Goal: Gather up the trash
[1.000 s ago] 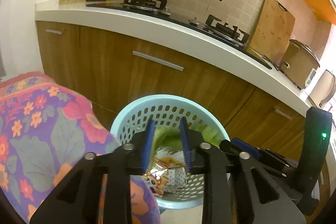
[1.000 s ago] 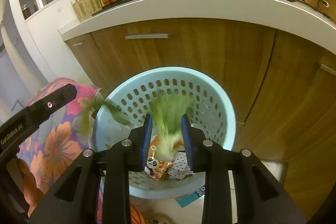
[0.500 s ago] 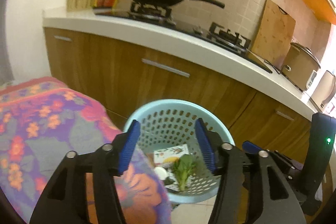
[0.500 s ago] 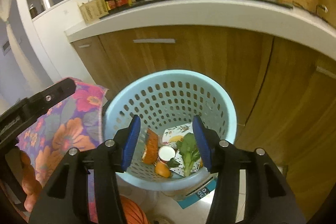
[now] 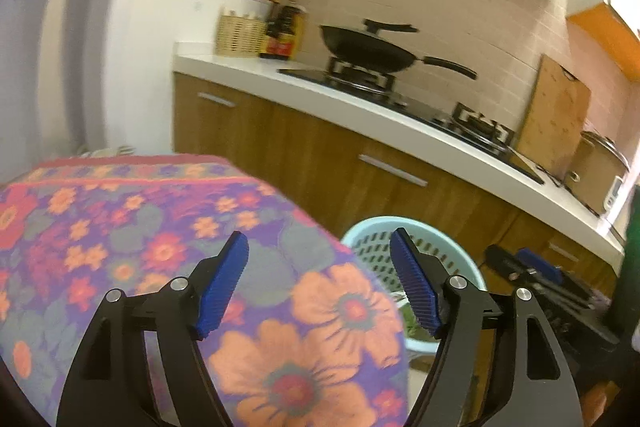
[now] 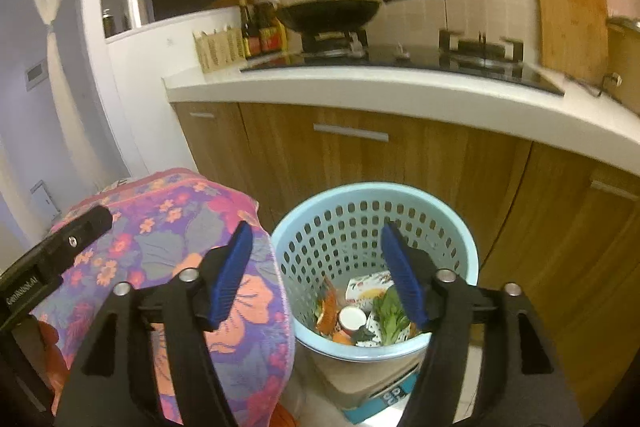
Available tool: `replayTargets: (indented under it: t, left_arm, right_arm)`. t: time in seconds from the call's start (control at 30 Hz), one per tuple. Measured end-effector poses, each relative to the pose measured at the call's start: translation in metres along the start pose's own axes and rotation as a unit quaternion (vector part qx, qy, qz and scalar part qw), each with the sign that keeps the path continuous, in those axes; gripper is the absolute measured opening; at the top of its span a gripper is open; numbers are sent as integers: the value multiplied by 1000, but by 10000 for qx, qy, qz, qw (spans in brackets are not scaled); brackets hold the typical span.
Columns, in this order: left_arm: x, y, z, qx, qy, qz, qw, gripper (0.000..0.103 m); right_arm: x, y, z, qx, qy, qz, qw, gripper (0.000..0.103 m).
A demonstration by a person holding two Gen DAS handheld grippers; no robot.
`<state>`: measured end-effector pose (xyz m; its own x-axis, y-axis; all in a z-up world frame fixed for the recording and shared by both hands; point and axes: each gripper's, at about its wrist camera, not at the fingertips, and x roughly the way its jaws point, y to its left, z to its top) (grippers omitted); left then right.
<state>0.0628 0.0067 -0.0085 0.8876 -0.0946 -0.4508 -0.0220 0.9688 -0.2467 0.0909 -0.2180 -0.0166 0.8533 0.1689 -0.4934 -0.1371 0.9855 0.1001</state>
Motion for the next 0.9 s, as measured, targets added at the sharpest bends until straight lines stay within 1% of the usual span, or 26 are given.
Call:
replayTargets:
  t: [0.07,0.1,0.2,0.27,0.37,0.43,0.53,0.67,0.83,0.9]
  left_arm:
    - [-8,6,-8,35,-74,171,9998,71]
    - [-12,8,-13,109,-169,314,9993,71]
    - [-18,7,-20,285,-404,572,9971,71]
    - [-19,6,-23,345,-481,633,9962,71]
    - [-21,7,-24,316,-496,588,9965,72]
    - [-22,7,-25,304,-537,650,9960,76]
    - [-25,8,-25,314,-661,923,9930,79]
    - [-25,6,-25,427,-684,1157,9900,82]
    - [-25,2,-26,521,-683,1210,9889,83]
    - [-25,0,-27,571,-676,1175,9891,83]
  right_arm:
    - [-7,8,-4,-103,-115,-101,9998,65]
    - [-12,11,-7,-135,-192,-179,9996,66]
    - [-18,15,-13,-133,-350,-295,9989,67]
    - [-20,17,-16,-148,-417,-370,9983,67]
    - [-19,22,-20,-267,-398,-463,9978,67]
    - [-20,22,-21,-272,-389,-445,9979,67]
    - [-21,22,-20,-253,-401,-422,9980,67]
    - [-23,24,-20,-306,-450,-473,9974,67]
    - [-23,24,-21,-299,-449,-465,9975,67]
    - [-23,23,-21,-309,-460,-507,9972,67]
